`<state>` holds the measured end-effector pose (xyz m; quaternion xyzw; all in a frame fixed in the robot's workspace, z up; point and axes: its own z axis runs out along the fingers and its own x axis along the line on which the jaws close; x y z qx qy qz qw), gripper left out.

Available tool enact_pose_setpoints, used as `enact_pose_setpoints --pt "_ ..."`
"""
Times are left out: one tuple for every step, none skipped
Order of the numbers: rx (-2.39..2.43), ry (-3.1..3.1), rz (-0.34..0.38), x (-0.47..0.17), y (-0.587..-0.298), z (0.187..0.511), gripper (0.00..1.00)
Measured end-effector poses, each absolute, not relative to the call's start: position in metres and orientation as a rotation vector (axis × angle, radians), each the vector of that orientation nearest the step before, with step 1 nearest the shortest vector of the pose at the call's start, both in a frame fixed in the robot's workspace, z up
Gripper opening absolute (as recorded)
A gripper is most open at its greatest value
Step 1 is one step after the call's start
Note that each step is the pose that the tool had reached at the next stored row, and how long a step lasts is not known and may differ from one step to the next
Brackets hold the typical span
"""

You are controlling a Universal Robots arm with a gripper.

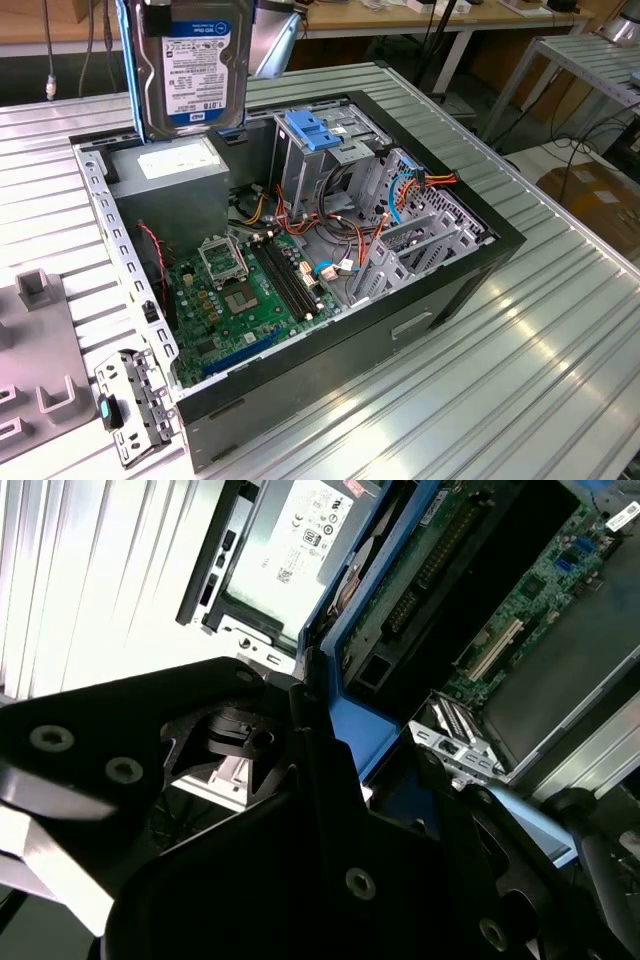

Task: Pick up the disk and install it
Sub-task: 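Pick up the disk, then insert the disk into the insertion slot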

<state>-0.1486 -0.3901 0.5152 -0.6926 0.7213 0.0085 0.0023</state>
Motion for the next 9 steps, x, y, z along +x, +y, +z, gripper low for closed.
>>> enact_pose_setpoints --pt "-2.172 2.263 0.027 -0.1472 -0.3906 0.5152 0.37" --pt "-2.172 2.263 0.027 -0.1462 -0.3914 0.5152 0.37" --pt "-2.171 2.264 0.027 -0.1448 -0.3927 0.5152 0.37" --pt "-2.171 2.264 0.027 -0.1439 -0.3936 0.5152 0.37" --pt "-2.170 2.265 0.027 -0.1426 -0.3943 0.5151 0.37" --pt "-2.170 2.265 0.027 -0.1412 -0.3946 0.5152 0.37" --pt "-2.170 2.265 0.027 -0.1408 -0.3946 0.5152 0.37" --pt "-2.170 2.265 0.027 -0.1408 -0.3946 0.5152 0.37" --pt "-2.170 2.265 0.027 -0.1404 -0.3946 0.5152 0.37"
